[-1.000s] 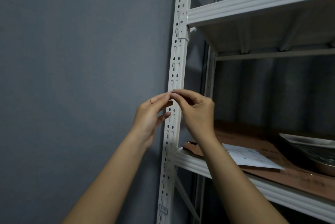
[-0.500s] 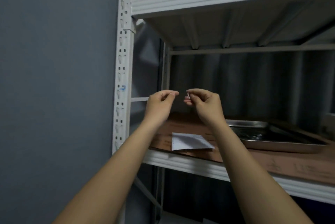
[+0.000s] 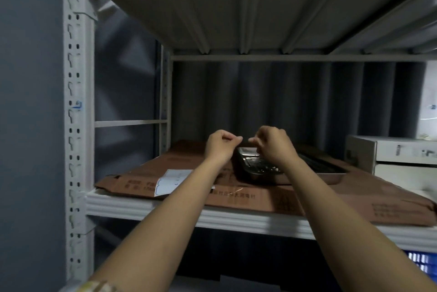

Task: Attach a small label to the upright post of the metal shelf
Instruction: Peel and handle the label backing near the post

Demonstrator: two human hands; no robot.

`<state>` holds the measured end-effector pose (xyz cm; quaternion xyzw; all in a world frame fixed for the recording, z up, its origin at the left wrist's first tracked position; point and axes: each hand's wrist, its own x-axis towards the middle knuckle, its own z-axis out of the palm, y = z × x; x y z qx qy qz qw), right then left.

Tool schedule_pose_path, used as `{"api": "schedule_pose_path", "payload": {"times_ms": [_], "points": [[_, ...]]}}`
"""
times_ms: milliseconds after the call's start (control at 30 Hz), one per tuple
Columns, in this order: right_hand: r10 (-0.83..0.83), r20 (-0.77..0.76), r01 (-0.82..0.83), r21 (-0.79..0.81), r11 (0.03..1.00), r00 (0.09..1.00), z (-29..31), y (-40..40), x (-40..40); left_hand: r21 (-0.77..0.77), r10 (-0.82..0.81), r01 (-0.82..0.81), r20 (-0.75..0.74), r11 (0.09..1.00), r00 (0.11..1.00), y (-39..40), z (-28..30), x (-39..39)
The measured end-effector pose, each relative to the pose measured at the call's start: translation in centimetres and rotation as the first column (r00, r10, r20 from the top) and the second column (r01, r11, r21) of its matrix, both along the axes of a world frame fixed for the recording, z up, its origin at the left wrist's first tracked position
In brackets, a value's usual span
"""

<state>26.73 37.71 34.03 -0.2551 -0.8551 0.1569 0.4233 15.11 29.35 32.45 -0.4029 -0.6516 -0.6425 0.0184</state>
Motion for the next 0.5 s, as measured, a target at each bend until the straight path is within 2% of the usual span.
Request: {"api": "schedule_pose_path", "payload": {"times_ms": [100,167,267,500], "points": [[-0.096,0.206,0.066,0.149,0.987,0.974,-0.1,1.3,0.2,-0.045,-0.016,0.016,0.000,0.999,1.000,1.8,-0.6,0.2],[-0.107,0.284,0.049,0.203,0.978,0.953,-0.2,1.7,0.4,-0.094,-0.013,0.007,-0.065,0.996,0.998,2.6,-0.8,0.2],[-0.093,0.347,0.023,0.203,0.979,0.933,-0.2,2.3,0.5,-0.168,0.014,-0.045,-0.179,0.985,0.984,3.1,-0.7,0.5],[-0.062,0.405,0.002,0.147,0.989,0.912,-0.5,3.8,0.5,-0.213,0.016,-0.084,-0.300,0.973,0.954,3.9,-0.8,0.3]]}}
